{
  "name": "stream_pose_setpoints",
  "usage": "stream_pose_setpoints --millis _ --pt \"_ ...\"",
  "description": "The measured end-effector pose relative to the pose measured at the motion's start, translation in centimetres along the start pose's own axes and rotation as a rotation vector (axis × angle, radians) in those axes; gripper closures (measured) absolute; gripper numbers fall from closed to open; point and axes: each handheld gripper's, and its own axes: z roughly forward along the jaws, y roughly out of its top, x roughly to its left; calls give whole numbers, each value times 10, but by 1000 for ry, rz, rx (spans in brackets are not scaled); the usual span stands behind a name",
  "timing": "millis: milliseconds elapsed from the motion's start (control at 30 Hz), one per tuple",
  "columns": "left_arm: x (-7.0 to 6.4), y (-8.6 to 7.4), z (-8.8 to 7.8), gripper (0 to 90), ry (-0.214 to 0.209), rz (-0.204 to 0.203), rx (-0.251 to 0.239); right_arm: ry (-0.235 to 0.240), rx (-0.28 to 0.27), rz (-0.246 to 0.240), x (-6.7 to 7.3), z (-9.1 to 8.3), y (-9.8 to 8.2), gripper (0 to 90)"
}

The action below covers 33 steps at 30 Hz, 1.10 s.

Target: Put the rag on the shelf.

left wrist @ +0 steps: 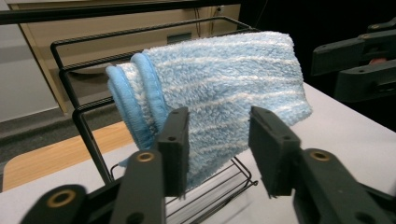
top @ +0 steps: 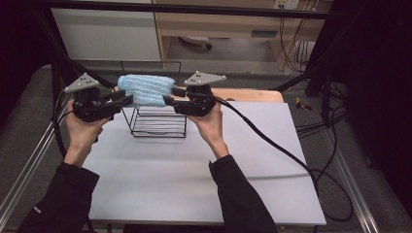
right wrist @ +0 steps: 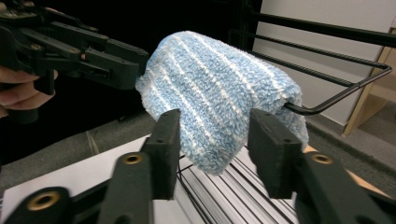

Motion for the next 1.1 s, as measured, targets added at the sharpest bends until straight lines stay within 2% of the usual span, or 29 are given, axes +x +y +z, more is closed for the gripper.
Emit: stream_pose_setpoints --millis 200,300,433,600,867,967,1100 --pt "0 -5 -5 419 1 5 15 -2 14 3 1 -10 1 376" --pt "1 -11 -8 334 1 1 29 12 11 34 -1 -17 -1 292" --pt "1 -20 -13 244 9 8 39 -5 25 41 -4 -29 -8 192" --pt "1 -33 -15 155 22 7 54 -17 39 51 -10 -46 -18 112" --pt "-6 -58 -16 109 7 5 69 -30 61 74 -22 -82 -38 47" --pt "-9 -71 -12 103 -5 3 82 -39 78 77 -27 -96 -51 42" --pt "-14 -92 -3 102 -25 -3 100 -42 101 110 -33 -112 -74 34"
